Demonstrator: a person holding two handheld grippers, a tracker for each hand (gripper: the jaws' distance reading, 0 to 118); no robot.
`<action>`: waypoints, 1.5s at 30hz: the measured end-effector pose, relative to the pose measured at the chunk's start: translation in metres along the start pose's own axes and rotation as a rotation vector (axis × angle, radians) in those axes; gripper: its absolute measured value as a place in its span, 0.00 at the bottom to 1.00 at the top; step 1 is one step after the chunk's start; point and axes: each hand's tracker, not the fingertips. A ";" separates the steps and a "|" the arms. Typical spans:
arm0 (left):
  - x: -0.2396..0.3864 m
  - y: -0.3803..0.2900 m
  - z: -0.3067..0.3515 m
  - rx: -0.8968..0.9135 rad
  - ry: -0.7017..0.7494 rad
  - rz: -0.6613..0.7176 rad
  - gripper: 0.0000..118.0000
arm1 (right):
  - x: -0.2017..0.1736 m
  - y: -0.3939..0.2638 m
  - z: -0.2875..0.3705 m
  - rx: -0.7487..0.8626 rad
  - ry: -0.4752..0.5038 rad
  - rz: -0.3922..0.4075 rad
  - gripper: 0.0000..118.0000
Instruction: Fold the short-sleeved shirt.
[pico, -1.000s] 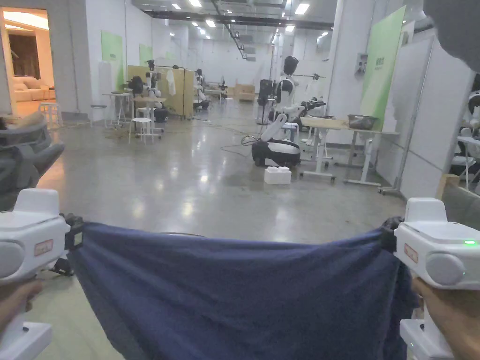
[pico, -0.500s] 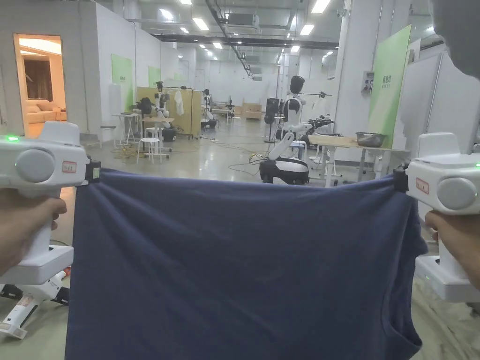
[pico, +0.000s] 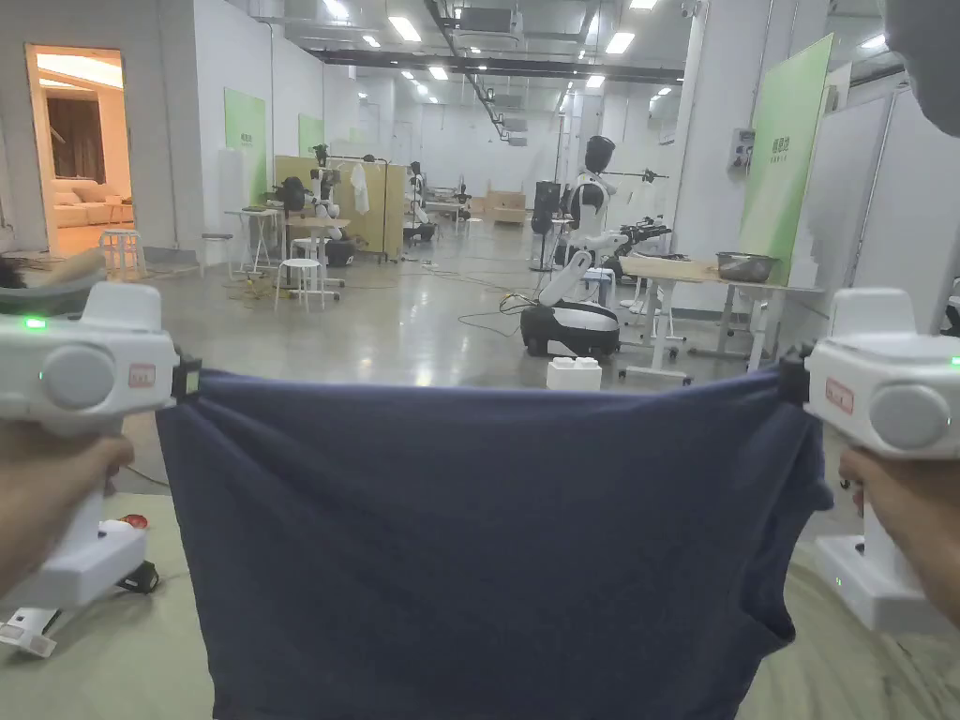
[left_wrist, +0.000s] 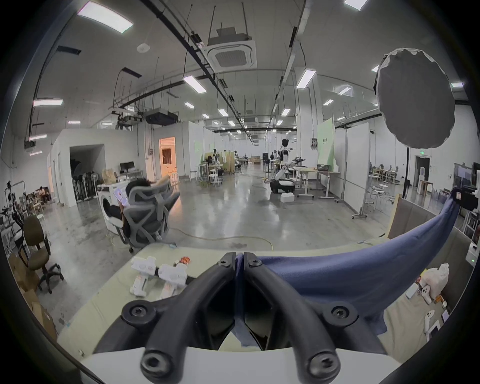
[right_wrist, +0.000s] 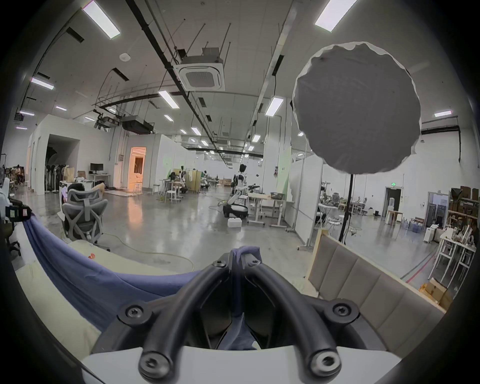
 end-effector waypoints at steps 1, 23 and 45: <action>0.000 -0.016 0.001 -0.015 -0.003 0.010 0.01 | 0.000 -0.012 0.004 -0.014 0.007 -0.006 0.02; -0.031 -0.185 0.176 -0.076 -0.071 0.085 0.01 | 0.005 -0.151 0.227 -0.170 0.036 0.098 0.02; -0.031 -0.403 0.232 -0.614 -0.039 -0.073 0.01 | -0.018 -0.377 0.293 -0.743 0.104 0.144 0.03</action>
